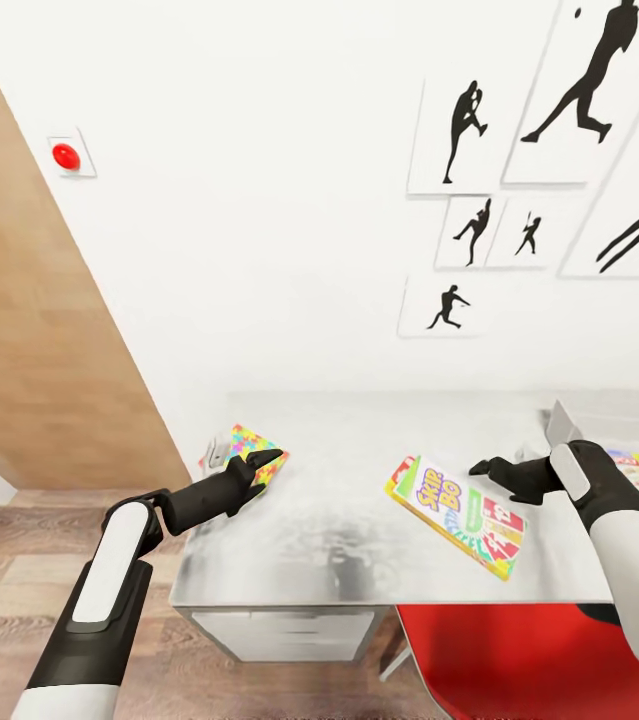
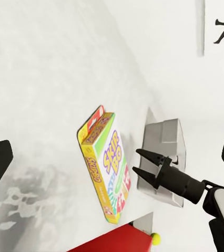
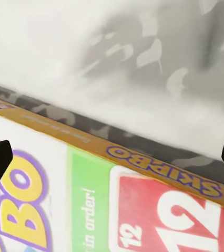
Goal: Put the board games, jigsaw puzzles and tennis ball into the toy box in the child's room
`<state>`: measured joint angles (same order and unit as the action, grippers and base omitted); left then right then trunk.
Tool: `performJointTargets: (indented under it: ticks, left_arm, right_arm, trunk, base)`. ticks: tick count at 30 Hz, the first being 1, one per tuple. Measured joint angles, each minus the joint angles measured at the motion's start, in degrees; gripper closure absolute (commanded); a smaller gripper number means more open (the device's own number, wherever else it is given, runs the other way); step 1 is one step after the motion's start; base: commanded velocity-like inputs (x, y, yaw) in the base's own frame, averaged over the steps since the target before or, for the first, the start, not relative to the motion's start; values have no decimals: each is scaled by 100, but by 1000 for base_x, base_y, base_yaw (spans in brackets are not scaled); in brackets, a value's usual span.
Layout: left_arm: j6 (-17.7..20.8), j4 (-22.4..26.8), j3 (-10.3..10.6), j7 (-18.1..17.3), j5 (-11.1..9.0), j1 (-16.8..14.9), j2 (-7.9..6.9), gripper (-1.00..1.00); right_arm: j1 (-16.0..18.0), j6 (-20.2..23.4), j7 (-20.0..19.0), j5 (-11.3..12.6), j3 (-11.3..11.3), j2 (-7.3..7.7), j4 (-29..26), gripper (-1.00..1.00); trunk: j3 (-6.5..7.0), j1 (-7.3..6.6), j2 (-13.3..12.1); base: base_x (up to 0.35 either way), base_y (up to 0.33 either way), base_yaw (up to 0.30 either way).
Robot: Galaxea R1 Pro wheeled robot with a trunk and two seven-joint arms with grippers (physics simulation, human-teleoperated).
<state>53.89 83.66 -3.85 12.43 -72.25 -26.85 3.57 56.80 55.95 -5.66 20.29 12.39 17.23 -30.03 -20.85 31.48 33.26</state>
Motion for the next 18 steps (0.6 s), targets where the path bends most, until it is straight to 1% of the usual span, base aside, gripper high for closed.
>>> performJointTargets:
  ticks: [8, 11, 12, 18]
  left_arm:
    - [10, 95, 14, -56, -16, 0, 20, -100]
    - [15, 303, 37, -199, -22, -10, 34, -100]
    - [16, 305, 37, -201, -14, -10, 34, -100]
    - [32, 523, 101, -507, -21, -33, 28, -100]
  right_arm:
    - [2, 1, -14, -1, 0, 1, -2, -100]
    - [2, -2, -18, -1, 0, 1, -5, -100]
    - [2, -2, -18, -1, 0, 1, -5, -100]
    - [2, -3, -23, -1, 0, 0, -8, -100]
  trunk:
    - [-75, 0, 0]
    - [-103, 0, 0]
    - [-112, 0, 0]
    - [-168, 0, 0]
  base:
    - [0, 0, 0]
    - [0, 0, 0]
    - [0, 0, 0]
    - [0, 0, 0]
